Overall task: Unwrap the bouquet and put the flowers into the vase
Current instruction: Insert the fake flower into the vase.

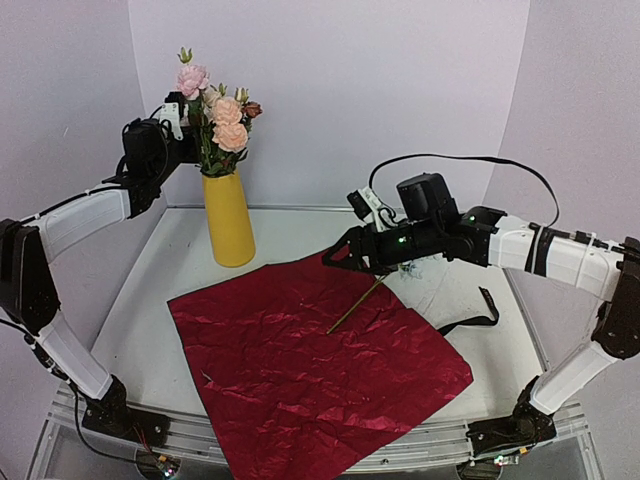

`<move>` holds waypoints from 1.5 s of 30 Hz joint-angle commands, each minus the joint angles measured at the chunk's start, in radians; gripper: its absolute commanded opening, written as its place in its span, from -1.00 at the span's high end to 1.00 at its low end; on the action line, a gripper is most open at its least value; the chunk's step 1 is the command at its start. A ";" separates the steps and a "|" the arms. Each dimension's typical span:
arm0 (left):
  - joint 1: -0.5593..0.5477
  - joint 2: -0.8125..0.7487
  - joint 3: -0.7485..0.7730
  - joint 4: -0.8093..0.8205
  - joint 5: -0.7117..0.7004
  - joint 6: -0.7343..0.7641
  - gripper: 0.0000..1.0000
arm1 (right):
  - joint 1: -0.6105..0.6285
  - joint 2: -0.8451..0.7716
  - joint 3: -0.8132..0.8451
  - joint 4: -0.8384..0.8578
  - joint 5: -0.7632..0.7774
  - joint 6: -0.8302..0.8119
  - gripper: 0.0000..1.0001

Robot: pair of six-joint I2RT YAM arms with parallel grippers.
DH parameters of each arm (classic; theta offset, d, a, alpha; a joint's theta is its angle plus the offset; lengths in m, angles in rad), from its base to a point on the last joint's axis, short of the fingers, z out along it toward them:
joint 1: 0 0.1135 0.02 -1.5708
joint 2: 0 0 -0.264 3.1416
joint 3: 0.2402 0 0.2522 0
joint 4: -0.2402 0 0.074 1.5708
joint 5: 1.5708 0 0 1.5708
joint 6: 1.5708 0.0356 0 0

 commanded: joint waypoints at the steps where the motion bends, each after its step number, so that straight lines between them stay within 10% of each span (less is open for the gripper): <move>1: 0.006 -0.023 0.014 0.039 -0.016 -0.047 0.92 | -0.006 -0.008 0.023 0.003 -0.003 -0.015 -0.35; 20: 0.005 -0.042 -0.157 0.039 0.077 -0.183 0.99 | -0.007 -0.023 0.002 0.001 -0.016 -0.012 -0.35; 29: 0.005 -0.081 -0.163 0.038 0.071 -0.200 0.18 | -0.009 -0.017 0.004 -0.003 0.009 -0.011 -0.35; 45: 0.003 -0.402 -0.451 -0.051 0.162 -0.404 -0.04 | -0.191 -0.108 -0.213 -0.137 0.289 0.229 -0.22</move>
